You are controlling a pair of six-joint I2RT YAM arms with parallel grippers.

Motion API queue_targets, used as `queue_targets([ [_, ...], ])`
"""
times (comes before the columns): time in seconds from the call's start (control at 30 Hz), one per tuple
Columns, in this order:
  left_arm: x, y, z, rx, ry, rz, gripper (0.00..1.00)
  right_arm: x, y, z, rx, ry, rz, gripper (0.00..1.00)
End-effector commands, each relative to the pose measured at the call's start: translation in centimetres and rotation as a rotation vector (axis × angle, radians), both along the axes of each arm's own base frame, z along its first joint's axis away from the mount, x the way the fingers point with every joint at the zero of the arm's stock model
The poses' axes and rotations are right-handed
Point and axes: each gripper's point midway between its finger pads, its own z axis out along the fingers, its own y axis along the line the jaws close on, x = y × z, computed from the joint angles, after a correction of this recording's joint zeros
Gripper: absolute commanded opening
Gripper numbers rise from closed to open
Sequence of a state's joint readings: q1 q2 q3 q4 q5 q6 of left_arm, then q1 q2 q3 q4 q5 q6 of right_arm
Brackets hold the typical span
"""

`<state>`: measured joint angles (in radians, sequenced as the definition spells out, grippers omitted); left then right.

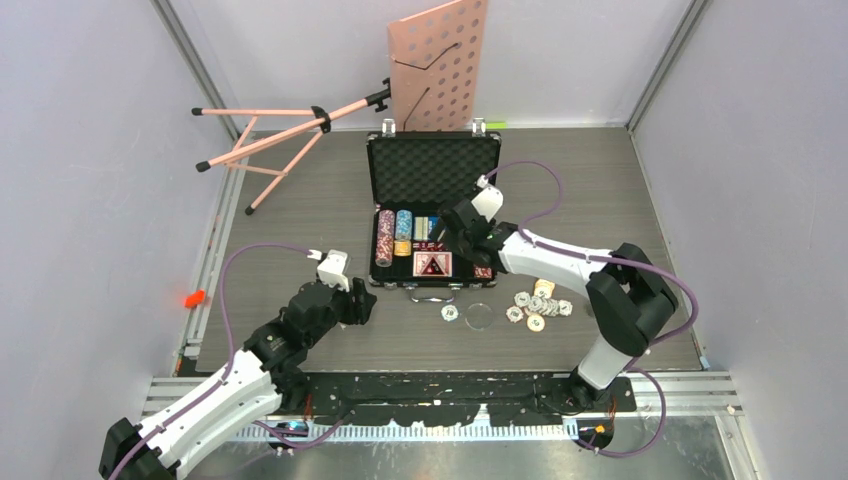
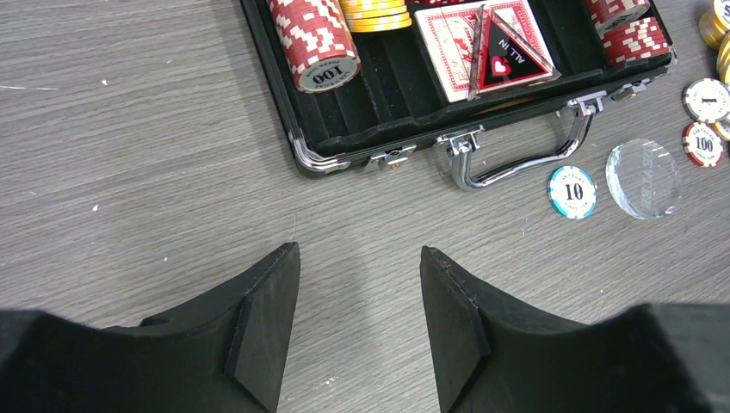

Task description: Pack up texas hold em set

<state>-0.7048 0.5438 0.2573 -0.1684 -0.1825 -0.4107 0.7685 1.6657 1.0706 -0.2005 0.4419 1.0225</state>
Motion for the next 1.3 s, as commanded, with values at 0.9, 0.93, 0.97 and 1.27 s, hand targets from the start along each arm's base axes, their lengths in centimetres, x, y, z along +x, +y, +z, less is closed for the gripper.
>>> queue_targets([
  [0.9, 0.3, -1.0, 1.4, -0.045, -0.039, -0.033, 0.82, -16.2, -1.9, -2.7, -0.323, 0.259, 0.488, 0.87],
  [0.93, 0.3, -1.0, 1.4, -0.044, -0.038, -0.034, 0.82, -16.1, -1.7, -2.8, -0.324, 0.263, 0.489, 0.86],
  [0.97, 0.3, -1.0, 1.4, -0.045, -0.039, -0.032, 0.81, -16.2, -1.6, -3.3, -0.334, 0.28, 0.493, 0.86],
  [1.27, 0.2, -0.8, 1.5, -0.052, -0.047, -0.026, 0.81, -16.0, 0.6, -5.7, -0.346, 0.358, 0.539, 0.73],
])
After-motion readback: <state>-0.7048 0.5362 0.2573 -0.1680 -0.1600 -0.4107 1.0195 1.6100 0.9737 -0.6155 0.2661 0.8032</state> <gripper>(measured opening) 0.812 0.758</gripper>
